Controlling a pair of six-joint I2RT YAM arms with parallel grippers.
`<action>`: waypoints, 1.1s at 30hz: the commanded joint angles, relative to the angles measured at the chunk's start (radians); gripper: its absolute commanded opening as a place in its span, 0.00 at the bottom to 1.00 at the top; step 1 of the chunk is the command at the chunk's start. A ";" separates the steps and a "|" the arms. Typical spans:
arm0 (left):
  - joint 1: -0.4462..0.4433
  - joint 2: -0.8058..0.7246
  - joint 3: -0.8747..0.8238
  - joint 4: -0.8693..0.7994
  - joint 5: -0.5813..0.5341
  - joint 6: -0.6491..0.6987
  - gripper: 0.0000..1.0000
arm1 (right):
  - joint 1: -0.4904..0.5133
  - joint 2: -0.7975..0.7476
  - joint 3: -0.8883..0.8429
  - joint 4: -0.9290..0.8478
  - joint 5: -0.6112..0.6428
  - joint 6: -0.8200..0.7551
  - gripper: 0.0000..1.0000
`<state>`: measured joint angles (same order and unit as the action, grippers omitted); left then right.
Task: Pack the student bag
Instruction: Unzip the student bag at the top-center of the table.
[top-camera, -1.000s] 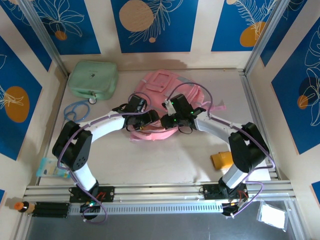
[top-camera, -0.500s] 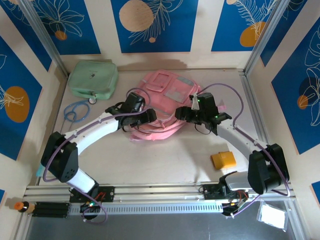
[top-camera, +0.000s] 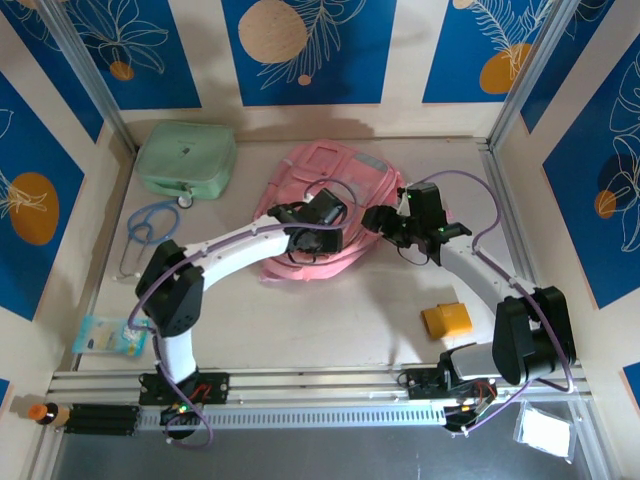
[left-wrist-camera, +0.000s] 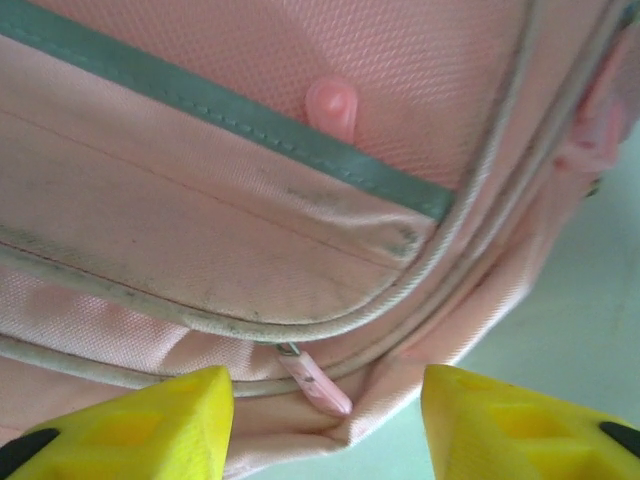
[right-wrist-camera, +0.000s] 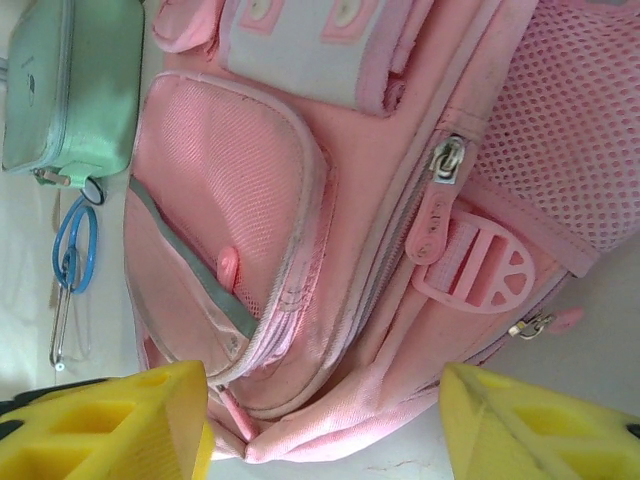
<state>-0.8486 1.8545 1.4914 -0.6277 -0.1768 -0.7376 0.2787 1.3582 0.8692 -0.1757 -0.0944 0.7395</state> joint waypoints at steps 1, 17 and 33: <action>-0.012 0.035 0.062 -0.090 -0.059 0.017 0.49 | -0.007 0.011 0.010 -0.026 -0.012 0.024 0.63; -0.029 0.105 0.097 -0.120 -0.061 0.026 0.41 | -0.009 0.025 0.010 -0.023 -0.019 0.036 0.63; -0.029 0.121 0.112 -0.140 -0.084 0.041 0.10 | -0.010 0.030 0.005 -0.016 -0.018 0.050 0.62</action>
<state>-0.8692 1.9820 1.5787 -0.7383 -0.2382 -0.7158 0.2745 1.3788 0.8692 -0.1795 -0.0948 0.7742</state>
